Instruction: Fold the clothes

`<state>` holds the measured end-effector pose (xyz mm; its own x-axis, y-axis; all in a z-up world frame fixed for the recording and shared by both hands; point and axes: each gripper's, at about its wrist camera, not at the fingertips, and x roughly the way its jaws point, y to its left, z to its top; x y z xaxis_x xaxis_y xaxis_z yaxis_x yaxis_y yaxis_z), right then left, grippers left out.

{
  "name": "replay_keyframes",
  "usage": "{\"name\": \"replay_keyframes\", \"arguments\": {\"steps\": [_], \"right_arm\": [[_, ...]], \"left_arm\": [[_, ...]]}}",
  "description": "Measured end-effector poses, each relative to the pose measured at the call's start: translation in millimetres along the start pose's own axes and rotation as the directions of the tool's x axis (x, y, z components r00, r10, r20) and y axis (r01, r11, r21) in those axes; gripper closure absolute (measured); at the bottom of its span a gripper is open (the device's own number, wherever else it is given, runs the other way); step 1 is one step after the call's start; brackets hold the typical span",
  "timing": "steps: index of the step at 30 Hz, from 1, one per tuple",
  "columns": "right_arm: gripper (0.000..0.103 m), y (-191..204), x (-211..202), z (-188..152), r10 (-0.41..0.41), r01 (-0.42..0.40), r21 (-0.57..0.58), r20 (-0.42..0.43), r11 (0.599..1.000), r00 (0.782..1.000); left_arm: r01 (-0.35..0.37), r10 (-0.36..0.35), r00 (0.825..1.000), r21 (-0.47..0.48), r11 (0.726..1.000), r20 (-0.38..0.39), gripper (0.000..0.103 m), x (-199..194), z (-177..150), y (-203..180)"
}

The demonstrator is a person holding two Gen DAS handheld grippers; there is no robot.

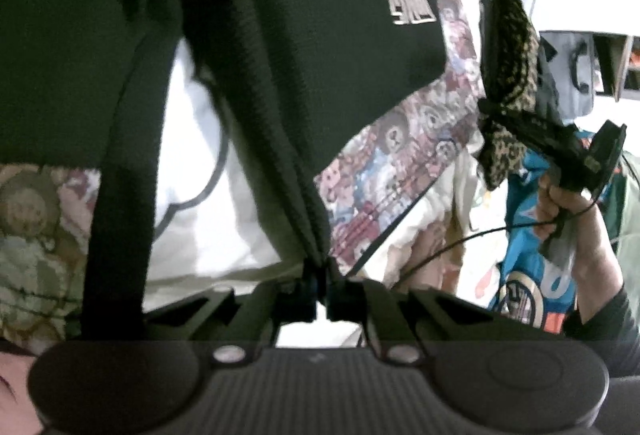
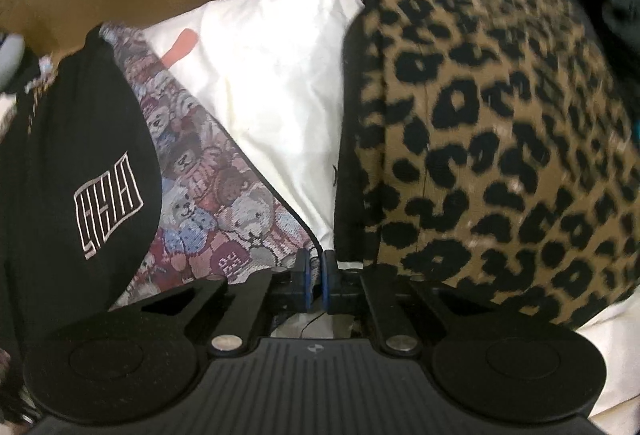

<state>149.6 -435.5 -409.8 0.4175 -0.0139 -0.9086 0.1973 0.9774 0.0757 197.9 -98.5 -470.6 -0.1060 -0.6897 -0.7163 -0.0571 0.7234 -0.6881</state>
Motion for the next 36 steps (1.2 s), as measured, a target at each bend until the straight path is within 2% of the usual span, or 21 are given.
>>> {"name": "replay_keyframes", "arguments": {"steps": [7,17,20,26,30,33,36], "right_arm": [[0.1,8,-8,1,-0.065,0.065,-0.034,0.014,0.997,0.998],[0.101,22,-40,11,-0.151,0.158,-0.066,0.106,0.985,0.983],[0.101,23,-36,8,-0.173,0.18,-0.08,0.095,0.98,0.98],[0.101,16,7,-2,-0.167,0.166,-0.053,0.0,0.985,0.986],[0.1,18,9,-1,-0.169,0.168,-0.064,-0.012,0.984,0.986],[0.098,16,5,0,-0.155,0.154,-0.036,-0.019,0.987,0.988],[0.096,19,-5,0,-0.138,0.138,-0.018,-0.004,0.99,0.99]], "left_arm": [[0.044,-0.044,0.999,0.038,0.998,0.002,0.1,-6,2,-5],[0.12,-0.121,0.993,0.086,0.989,0.005,0.1,-12,6,-12],[0.098,-0.098,0.995,0.08,0.992,-0.003,0.1,-3,6,-7],[0.027,-0.025,0.999,0.071,0.997,-0.028,0.1,20,4,9],[0.012,-0.009,1.0,0.106,0.994,-0.026,0.099,18,2,6],[0.005,-0.002,1.0,0.133,0.991,-0.02,0.089,13,4,0],[0.008,-0.009,1.0,0.145,0.989,0.008,0.068,-1,6,-3]]}}
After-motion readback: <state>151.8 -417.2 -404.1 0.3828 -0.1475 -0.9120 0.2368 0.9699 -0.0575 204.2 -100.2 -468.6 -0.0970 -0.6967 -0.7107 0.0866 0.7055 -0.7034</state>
